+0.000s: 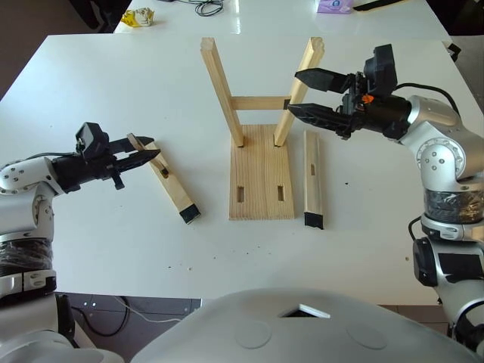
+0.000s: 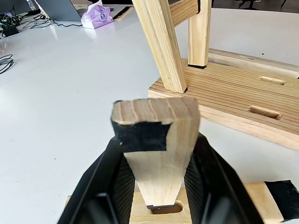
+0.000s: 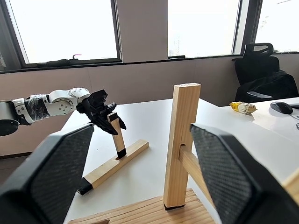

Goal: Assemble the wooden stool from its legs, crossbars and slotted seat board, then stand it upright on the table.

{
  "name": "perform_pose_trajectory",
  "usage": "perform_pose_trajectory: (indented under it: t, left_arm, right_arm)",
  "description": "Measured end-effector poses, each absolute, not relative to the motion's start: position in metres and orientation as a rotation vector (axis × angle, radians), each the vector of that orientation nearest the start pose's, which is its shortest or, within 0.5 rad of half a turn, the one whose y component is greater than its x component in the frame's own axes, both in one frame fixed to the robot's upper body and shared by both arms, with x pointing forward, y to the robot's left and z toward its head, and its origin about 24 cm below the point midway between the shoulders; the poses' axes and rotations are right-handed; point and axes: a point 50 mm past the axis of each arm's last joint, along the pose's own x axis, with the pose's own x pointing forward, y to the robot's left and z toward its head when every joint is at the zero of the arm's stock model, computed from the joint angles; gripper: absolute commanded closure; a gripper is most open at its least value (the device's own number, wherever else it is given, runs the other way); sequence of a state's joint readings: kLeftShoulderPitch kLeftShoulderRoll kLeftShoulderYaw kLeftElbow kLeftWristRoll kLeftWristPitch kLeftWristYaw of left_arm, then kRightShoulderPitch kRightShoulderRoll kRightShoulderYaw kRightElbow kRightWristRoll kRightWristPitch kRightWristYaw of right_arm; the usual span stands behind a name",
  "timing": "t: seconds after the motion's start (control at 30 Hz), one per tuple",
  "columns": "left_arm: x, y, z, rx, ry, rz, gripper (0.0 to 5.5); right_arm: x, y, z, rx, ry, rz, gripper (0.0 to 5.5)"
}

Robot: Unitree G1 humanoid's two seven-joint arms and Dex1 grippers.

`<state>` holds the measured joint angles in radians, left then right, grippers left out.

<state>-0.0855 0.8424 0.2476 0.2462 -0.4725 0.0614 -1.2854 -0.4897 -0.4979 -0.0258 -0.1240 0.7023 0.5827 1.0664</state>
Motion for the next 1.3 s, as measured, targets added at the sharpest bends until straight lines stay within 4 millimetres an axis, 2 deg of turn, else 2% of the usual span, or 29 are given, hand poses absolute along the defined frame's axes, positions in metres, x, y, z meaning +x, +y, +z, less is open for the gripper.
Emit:
perform_pose_trajectory:
  t: [0.23, 0.53, 0.77, 1.07, 1.3]
  left_arm:
    - [0.232, 0.315, 0.117, 0.244, 0.206, -0.926, 4.19]
    - [0.219, 0.319, 0.114, 0.235, 0.227, -0.924, 4.19]
    - [0.216, 0.318, 0.114, 0.233, 0.235, -0.923, 4.19]
    - [0.211, 0.308, 0.101, 0.128, 0.191, -0.875, 4.19]
    - [0.208, 0.303, 0.094, 0.111, 0.187, -0.861, 4.19]
  right_arm:
    - [0.282, -0.148, 0.181, 0.113, -0.056, 1.346, 1.70]
    - [0.281, -0.146, 0.180, 0.112, -0.047, 1.360, 1.70]
    - [0.281, -0.146, 0.179, 0.114, -0.043, 1.360, 1.70]
    - [0.281, -0.144, 0.179, 0.117, -0.040, 1.362, 1.70]
    - [0.281, -0.142, 0.178, 0.125, -0.032, 1.354, 1.70]
